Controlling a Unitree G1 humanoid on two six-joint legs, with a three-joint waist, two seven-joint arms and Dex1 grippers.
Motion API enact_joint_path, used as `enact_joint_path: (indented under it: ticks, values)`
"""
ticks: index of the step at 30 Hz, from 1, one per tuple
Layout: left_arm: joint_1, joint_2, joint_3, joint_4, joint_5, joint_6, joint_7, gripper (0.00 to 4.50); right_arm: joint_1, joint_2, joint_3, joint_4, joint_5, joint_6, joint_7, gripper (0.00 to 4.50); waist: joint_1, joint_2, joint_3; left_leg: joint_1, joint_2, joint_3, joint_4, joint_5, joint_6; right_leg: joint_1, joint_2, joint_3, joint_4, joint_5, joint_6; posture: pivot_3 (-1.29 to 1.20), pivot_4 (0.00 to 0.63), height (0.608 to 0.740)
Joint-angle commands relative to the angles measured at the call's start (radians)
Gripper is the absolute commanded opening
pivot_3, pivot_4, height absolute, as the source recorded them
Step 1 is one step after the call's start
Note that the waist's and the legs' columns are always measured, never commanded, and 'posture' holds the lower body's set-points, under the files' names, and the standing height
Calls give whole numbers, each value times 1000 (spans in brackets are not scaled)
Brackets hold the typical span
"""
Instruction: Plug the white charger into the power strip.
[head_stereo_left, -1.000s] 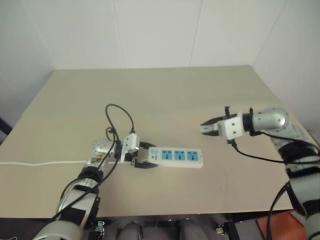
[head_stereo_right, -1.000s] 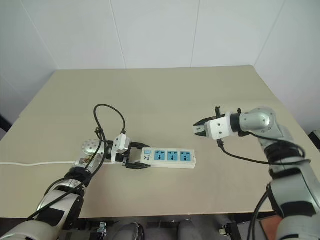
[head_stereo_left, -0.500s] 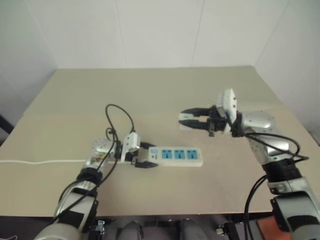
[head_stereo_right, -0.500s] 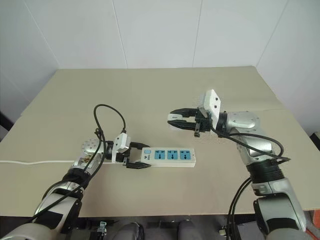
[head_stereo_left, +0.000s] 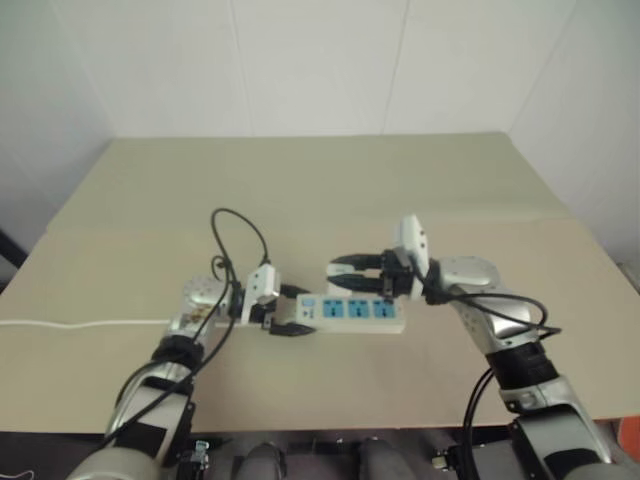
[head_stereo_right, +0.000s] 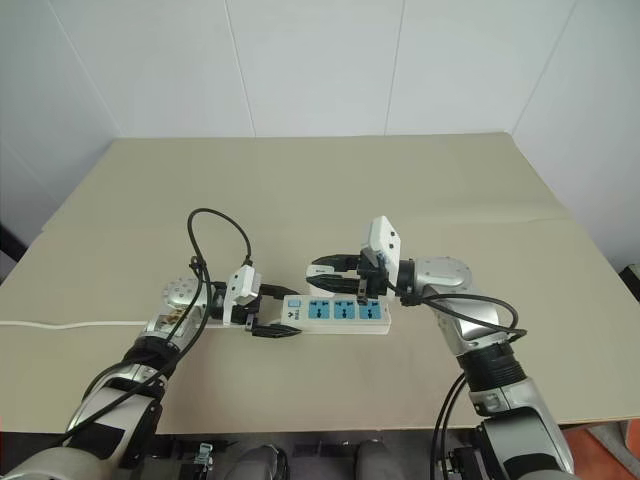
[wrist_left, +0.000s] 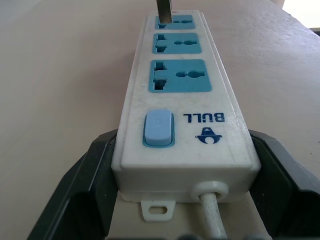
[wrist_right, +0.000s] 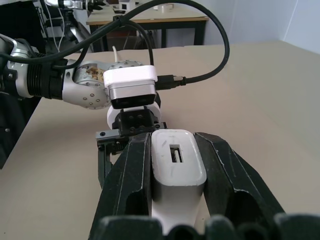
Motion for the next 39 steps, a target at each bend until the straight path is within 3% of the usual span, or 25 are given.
enact_joint_path:
  ticks: [1,39]
  values:
    - [3,15,-20,-7,28,-2,-1,3271,-23,22,-16,1,-10,-11,6,1172,0,0,0,0,0,0,0,0,0,0,0,0,0,0,0,0,150,740]
    - [-13,16,-18,8,22,27,0,3271,10,88,-13,141,-161,-163,62,1172,0,0,0,0,0,0,0,0,0,0,0,0,0,0,0,0,150,740]
